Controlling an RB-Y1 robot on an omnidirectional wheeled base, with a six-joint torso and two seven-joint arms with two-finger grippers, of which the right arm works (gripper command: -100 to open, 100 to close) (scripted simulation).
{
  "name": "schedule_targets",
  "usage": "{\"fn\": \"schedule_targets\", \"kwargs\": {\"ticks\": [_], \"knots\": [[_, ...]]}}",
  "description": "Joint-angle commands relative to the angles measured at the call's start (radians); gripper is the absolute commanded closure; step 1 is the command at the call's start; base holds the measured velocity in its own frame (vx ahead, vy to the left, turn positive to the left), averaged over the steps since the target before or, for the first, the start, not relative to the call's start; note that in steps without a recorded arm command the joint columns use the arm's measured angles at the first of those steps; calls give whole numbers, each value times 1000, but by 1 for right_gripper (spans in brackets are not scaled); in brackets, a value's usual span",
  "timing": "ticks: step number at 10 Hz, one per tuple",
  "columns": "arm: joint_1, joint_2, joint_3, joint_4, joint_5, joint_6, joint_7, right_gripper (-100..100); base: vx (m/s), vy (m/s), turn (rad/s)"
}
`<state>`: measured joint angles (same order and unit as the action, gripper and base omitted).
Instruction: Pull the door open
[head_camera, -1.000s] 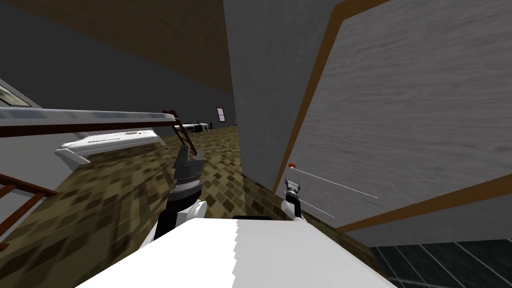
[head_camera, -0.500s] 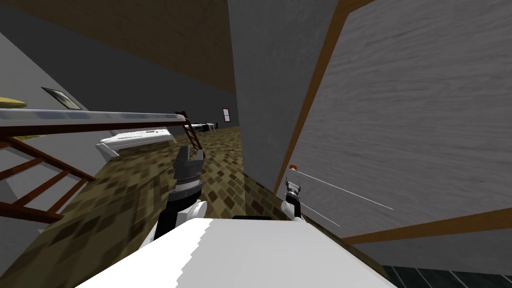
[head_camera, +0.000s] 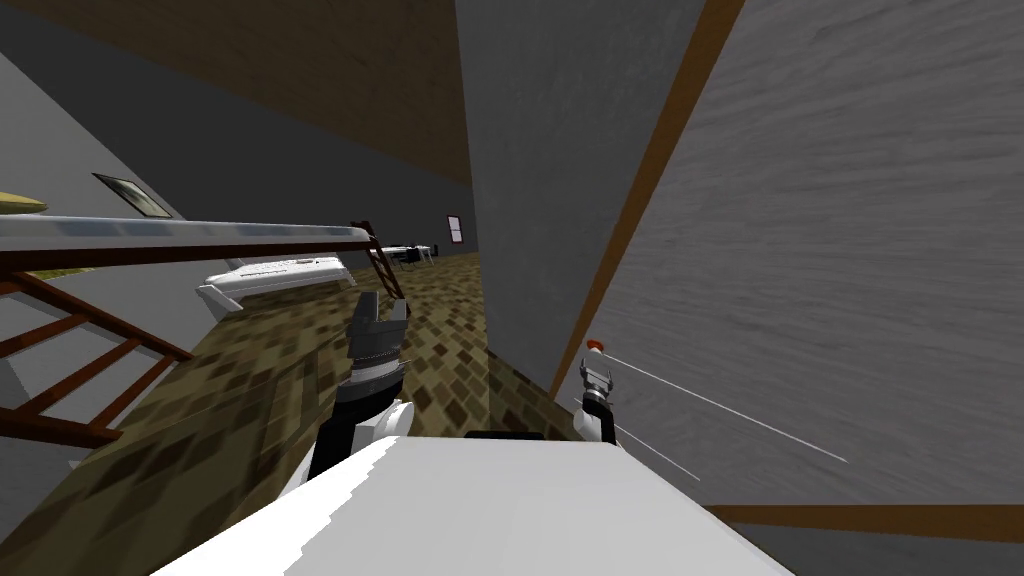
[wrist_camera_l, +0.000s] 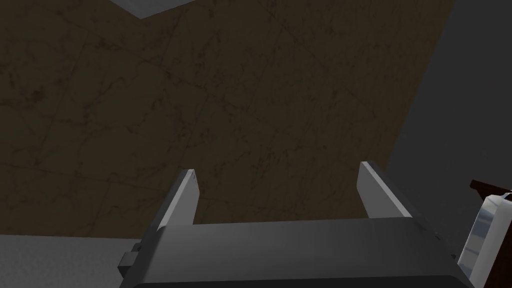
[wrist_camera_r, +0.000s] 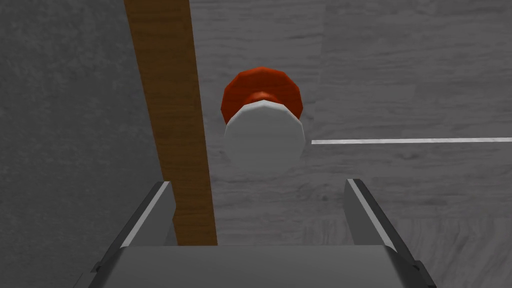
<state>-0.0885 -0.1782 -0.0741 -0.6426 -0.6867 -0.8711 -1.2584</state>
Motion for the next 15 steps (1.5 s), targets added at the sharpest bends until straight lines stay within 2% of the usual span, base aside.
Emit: {"fn": "schedule_targets", "kwargs": {"ticks": [1, 2, 5, 6, 7, 8, 13, 15], "knots": [[23, -33, 2, -3, -4, 2, -39, -100, 178, -11, 67], [29, -44, 3, -1, -5, 1, -52, -100, 170, -8, 41], [58, -96, 8, 9, -10, -2, -113, -100, 170, -6, 48], [64, -107, 9, 11, -11, -2, -126, -100, 155, -20, 35], [55, -101, 10, 20, -9, -8, -121, -100, 66, -11, 4], [55, -101, 10, 20, -9, -8, -121, 100, -8, -5, -33], [55, -101, 10, 20, -9, -8, -121, 100, -14, 0, 4], [56, -103, 10, 21, -4, -3, -126, 100, -180, -20, 142]]}}
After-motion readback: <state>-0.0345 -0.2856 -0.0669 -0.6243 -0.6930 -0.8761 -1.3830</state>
